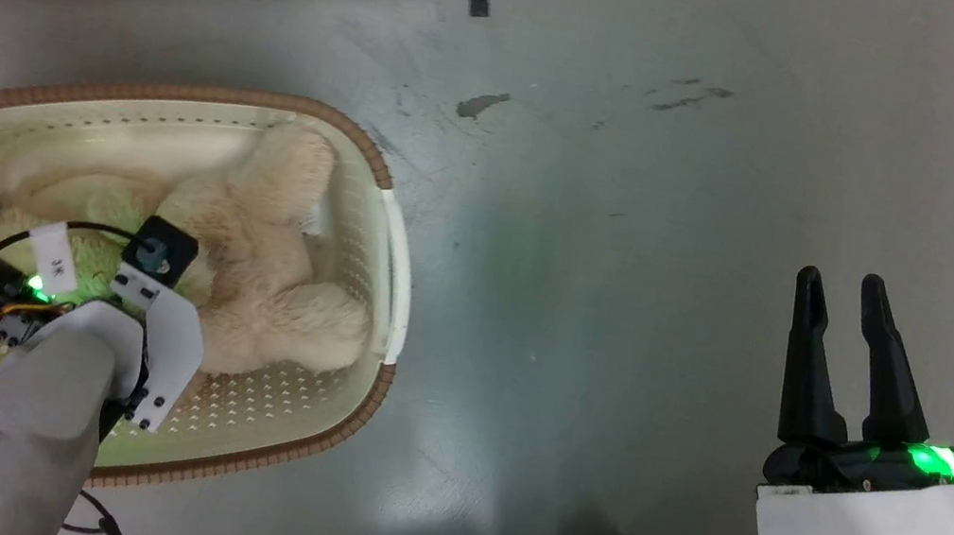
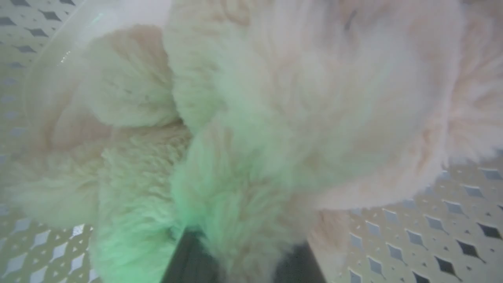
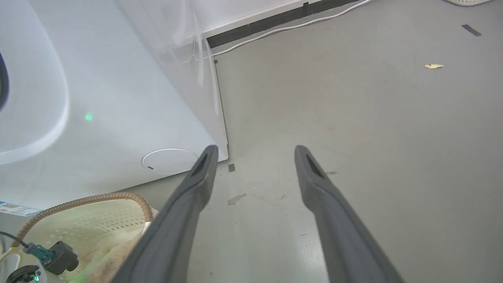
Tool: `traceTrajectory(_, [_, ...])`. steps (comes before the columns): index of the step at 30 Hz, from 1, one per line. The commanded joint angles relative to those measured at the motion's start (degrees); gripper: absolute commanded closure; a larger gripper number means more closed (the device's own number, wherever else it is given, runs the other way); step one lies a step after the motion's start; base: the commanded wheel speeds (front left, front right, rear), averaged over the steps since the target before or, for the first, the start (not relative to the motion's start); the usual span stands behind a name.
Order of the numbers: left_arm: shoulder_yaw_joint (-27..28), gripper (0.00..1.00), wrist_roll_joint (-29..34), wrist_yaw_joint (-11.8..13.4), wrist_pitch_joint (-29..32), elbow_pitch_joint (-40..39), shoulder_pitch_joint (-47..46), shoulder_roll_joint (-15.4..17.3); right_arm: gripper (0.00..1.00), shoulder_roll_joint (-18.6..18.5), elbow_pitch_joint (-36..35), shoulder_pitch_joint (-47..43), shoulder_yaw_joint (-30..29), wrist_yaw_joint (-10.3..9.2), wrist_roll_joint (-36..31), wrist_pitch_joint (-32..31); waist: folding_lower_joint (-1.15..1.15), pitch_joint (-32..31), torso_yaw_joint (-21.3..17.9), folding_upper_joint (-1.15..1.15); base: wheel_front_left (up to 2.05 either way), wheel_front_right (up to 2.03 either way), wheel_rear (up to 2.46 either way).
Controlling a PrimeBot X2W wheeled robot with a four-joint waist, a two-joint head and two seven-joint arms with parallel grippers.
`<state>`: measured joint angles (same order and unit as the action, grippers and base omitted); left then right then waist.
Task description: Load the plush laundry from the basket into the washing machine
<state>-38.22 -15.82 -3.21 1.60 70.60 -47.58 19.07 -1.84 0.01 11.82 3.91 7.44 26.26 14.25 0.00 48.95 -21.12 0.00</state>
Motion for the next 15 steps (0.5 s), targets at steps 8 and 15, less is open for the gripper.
traceTrajectory(8, [1.1, 1.0, -4.43, 0.82, -4.0, 3.03, 2.65, -0.45, 0.0, -0.17, 1.16, 0.51, -1.15, 0.05, -0.02, 0.74, 0.0, -6.69, 0.13, 0.0, 0.0, 0.0, 0.0])
traceTrajectory(15, [3.88, 1.0, -8.29, 1.16, -10.53, 3.07, 8.12, -2.07, 0.0, -0.17, 2.64, -1.84, -2.01, 0.05, -1.92, 0.74, 0.0, -15.02, 1.99, 0.0, 0.0, 0.0, 0.0])
